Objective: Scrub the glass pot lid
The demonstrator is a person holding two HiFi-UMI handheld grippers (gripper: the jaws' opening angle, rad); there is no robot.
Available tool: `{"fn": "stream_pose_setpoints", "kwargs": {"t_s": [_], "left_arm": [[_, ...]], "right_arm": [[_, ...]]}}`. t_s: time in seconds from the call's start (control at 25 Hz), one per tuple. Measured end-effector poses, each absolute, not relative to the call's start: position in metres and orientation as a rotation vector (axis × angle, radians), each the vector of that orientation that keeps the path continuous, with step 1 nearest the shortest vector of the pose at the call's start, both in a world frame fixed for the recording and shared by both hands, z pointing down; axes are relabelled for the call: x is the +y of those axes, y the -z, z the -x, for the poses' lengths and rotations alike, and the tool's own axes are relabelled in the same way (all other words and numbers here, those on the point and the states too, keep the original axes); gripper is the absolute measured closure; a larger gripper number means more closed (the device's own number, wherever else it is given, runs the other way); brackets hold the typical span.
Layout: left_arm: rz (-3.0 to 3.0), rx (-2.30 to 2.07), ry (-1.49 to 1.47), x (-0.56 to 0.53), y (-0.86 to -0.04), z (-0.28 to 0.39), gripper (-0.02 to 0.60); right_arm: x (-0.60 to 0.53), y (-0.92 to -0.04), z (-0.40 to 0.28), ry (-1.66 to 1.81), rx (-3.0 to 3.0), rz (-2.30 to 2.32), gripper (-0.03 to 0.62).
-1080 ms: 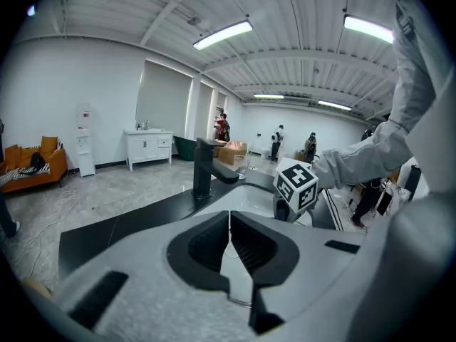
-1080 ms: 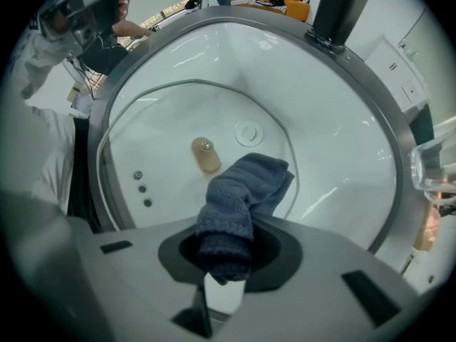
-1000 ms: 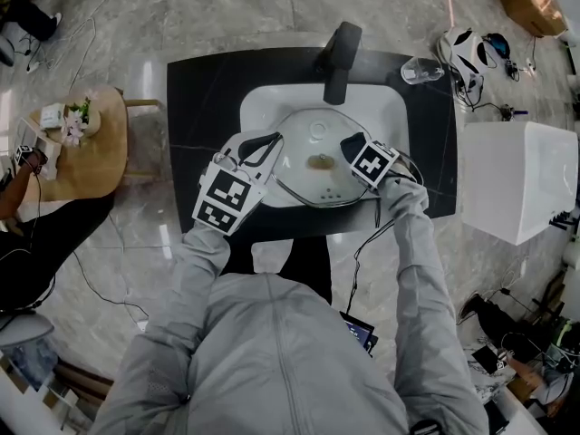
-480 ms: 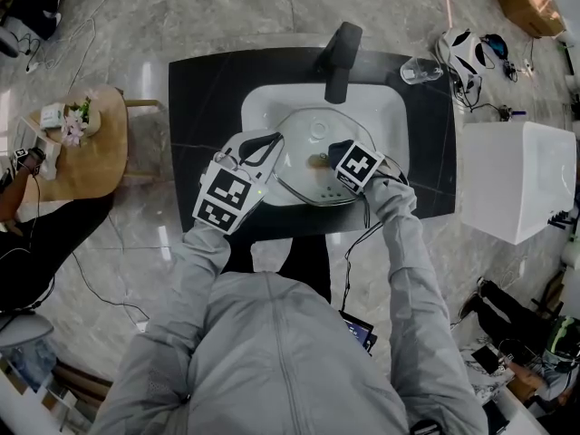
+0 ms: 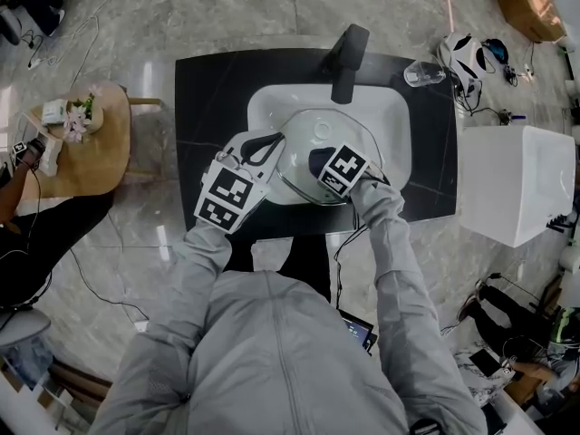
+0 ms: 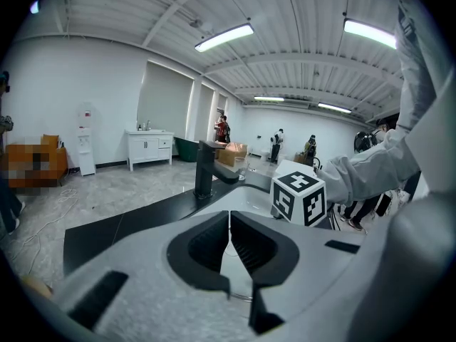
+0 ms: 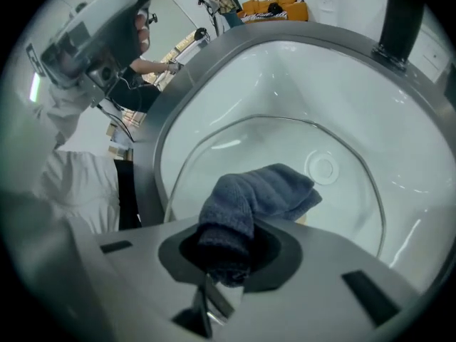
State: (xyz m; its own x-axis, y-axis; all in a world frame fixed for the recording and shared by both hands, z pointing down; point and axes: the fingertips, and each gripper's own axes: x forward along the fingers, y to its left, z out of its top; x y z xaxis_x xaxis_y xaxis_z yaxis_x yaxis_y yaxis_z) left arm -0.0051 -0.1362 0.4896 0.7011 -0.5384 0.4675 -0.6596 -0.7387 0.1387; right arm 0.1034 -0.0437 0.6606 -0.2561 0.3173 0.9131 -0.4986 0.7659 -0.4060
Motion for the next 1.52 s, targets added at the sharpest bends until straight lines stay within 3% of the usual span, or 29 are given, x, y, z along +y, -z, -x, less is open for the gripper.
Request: {"fn": "stream_pose_setpoints", "kwargs": {"t_s": [0.44, 0.8, 1.52], "left_arm": [[-2.619, -0.954, -0.581, -0.131, -0.487, 0.012, 0.552], [-2.625, -0.947, -0.582, -0.124, -0.485, 0.010, 0.552], [-2.662, -0.879, -0.594, -0.117, -0.481, -0.035, 0.552]], "right_arm": [[-0.036, -0.640, -0.038, -0.957, -1.831, -0.071, 0.520], [-0.036, -0.634, -0.030, -0.967, -1.882, -0.100, 0.521], [-0.016, -0.622, -0.136, -0.961, -1.745, -0.035, 0.522]]}}
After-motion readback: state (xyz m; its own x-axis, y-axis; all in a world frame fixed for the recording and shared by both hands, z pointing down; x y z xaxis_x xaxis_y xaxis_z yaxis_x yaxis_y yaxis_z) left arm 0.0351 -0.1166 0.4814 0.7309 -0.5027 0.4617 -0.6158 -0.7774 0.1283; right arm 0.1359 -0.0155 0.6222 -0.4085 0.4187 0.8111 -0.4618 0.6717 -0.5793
